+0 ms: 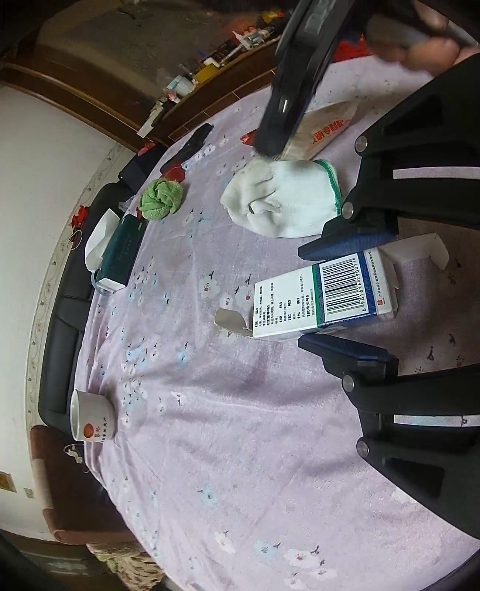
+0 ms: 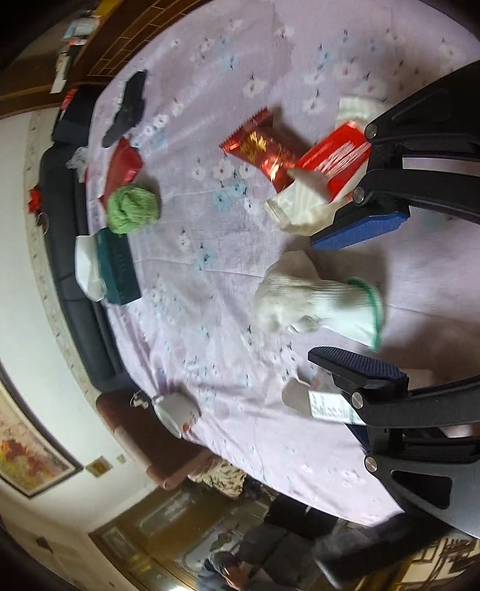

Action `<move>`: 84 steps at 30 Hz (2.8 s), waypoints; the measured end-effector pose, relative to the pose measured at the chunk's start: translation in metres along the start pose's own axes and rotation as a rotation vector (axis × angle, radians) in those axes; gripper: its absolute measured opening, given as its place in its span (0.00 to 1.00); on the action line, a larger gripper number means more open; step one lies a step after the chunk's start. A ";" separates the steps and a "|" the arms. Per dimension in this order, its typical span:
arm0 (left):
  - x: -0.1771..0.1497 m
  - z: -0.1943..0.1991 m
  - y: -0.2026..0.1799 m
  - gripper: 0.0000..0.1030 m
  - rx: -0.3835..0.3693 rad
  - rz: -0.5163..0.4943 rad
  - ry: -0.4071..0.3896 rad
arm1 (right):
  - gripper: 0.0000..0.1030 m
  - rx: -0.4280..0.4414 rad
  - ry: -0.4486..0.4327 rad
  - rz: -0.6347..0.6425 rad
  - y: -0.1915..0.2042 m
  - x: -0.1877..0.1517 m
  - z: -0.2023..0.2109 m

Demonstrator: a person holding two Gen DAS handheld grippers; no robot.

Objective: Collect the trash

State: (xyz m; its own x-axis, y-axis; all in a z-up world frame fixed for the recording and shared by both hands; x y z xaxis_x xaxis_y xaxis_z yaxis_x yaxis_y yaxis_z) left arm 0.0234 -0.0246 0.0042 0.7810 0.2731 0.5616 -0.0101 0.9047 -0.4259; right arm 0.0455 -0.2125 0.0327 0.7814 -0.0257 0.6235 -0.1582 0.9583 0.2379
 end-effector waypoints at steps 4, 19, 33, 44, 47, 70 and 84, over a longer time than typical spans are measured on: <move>0.000 0.000 0.001 0.39 -0.010 0.009 0.002 | 0.32 0.003 0.028 -0.002 0.001 0.005 -0.026; -0.015 0.026 -0.028 0.38 -0.008 -0.094 -0.083 | 0.13 0.002 -0.177 0.101 -0.004 -0.041 0.076; -0.083 0.073 -0.098 0.38 0.014 -0.291 -0.187 | 0.13 -0.135 -0.280 0.046 -0.049 -0.117 0.144; -0.116 0.077 -0.115 0.38 0.050 -0.356 -0.200 | 0.13 -0.150 -0.293 0.001 -0.060 -0.143 0.158; -0.121 0.080 -0.117 0.38 0.055 -0.367 -0.205 | 0.13 -0.146 -0.297 0.012 -0.055 -0.145 0.162; -0.125 0.079 -0.117 0.38 0.069 -0.381 -0.199 | 0.13 -0.141 -0.291 0.025 -0.049 -0.149 0.160; -0.127 0.078 -0.118 0.38 0.069 -0.383 -0.193 | 0.13 -0.137 -0.287 0.018 -0.050 -0.150 0.160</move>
State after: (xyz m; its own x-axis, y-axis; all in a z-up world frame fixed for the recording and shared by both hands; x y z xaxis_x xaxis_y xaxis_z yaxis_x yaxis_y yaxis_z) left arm -0.1229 -0.1405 0.0383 0.6058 -0.0363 0.7948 0.2112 0.9705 -0.1166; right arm -0.1606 -0.3023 0.0465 0.5737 -0.0689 0.8162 -0.0723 0.9883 0.1343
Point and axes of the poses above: each gripper's, at about its wrist camera, not at the fingertips, and z roughly against the way its jaws point, y to its left, x to its top, the point moved 1 cm from there along -z, roughly the way its jaws point, and after that the axes turned 9 degrees about z, right-handed, at the moved point
